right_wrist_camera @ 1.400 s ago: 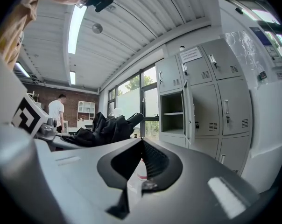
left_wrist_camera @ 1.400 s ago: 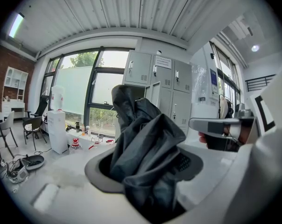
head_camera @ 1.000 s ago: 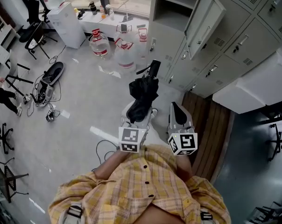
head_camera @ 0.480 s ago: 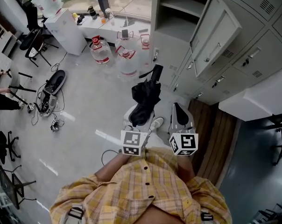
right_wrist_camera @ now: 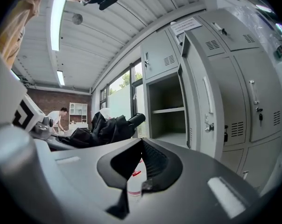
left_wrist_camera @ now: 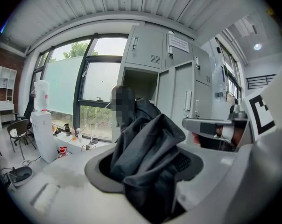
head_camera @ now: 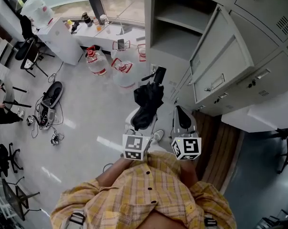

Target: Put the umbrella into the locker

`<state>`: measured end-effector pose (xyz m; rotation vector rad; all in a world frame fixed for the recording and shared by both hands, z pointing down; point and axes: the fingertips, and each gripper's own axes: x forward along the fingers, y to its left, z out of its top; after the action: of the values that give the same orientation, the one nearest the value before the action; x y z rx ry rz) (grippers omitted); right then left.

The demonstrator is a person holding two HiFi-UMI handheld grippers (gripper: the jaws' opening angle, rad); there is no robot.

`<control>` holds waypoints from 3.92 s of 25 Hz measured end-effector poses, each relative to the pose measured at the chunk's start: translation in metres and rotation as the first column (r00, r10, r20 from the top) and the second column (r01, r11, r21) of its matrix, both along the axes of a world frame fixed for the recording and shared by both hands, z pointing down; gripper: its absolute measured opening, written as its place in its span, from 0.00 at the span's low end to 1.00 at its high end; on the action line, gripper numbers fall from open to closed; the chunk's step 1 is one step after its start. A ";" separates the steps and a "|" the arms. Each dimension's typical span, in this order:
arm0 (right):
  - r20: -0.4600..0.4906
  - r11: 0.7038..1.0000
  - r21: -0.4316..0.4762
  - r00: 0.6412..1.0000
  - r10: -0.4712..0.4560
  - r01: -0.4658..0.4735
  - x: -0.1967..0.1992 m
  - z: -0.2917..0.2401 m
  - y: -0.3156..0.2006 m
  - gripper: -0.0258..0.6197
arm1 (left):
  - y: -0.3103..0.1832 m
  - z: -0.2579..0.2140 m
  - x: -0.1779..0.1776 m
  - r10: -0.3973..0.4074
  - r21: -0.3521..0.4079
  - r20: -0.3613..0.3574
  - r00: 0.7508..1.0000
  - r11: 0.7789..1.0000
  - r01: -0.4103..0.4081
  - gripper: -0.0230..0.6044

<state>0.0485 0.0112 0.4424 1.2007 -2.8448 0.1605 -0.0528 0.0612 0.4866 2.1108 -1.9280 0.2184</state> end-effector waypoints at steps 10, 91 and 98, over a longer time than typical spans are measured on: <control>0.030 1.000 -0.005 0.999 -0.014 0.014 -0.022 0.002 -0.106 0.04 | -0.105 0.005 -0.018 0.001 -0.027 0.023 1.000 1.000 0.000 0.45; -0.001 0.976 -0.130 0.984 0.176 -0.174 -0.059 0.028 -0.240 0.04 | -0.385 0.035 -0.040 0.240 -0.067 0.071 0.968 0.970 -0.235 0.46; -0.003 0.975 -0.135 0.984 0.176 -0.175 -0.058 0.033 -0.242 0.04 | -0.408 0.041 -0.037 0.232 -0.066 0.095 0.968 0.972 -0.226 0.46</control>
<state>-0.0090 -0.2313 0.4754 1.4230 -2.6825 0.3597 -0.0903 -0.3472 0.5274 2.3254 -1.7059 0.4280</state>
